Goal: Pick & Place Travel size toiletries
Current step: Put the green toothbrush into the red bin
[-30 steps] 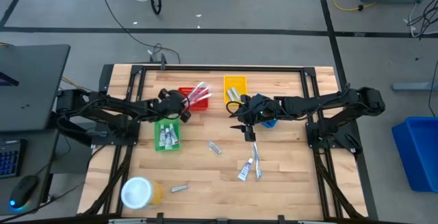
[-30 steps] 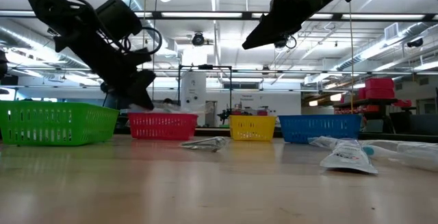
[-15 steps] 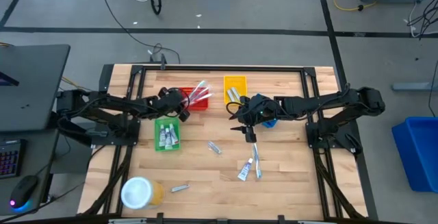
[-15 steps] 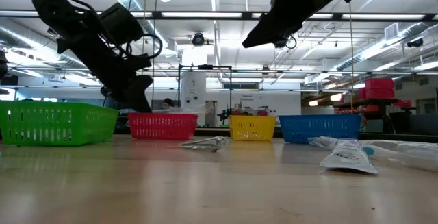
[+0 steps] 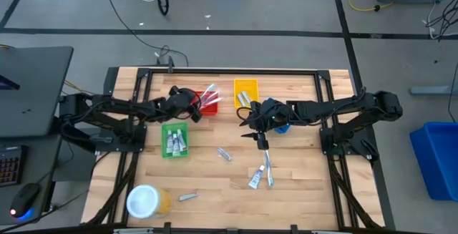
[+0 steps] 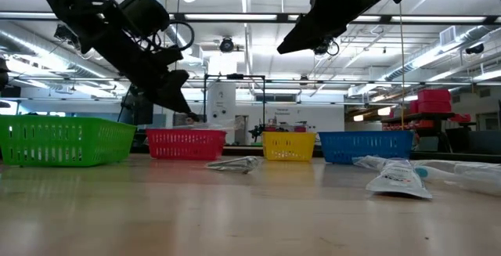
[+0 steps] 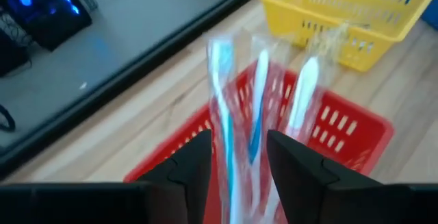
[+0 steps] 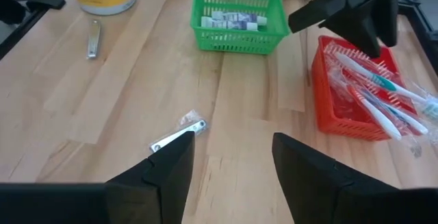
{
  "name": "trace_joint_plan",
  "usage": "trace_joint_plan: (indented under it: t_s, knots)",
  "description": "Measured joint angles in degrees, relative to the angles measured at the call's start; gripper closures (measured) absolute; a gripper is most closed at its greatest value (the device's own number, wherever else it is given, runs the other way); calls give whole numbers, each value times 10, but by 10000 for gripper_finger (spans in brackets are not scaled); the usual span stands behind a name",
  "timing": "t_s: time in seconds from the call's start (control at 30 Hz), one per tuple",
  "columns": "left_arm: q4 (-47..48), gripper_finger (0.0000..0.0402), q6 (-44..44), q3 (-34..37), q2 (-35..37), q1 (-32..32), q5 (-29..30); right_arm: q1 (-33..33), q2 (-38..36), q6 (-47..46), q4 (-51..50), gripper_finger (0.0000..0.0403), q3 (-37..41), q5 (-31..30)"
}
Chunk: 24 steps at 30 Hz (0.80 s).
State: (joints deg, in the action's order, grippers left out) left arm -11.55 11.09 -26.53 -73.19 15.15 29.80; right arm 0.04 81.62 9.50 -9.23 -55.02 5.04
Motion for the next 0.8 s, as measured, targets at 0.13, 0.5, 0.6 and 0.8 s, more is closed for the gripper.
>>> trace_joint_plan:
  t_s: [0.13,0.5,0.6,0.8]
  knots:
    - [16,259,-2,-2,0,9,-11,0,0,0,0,196,0,0]
    - [81,280,16,-2,0,33,-50,0,0,0,0,197,0,1]
    - [82,280,17,-2,0,40,-60,0,0,0,0,198,0,0]
    - [82,280,8,-2,0,52,-68,0,0,0,0,199,0,1]
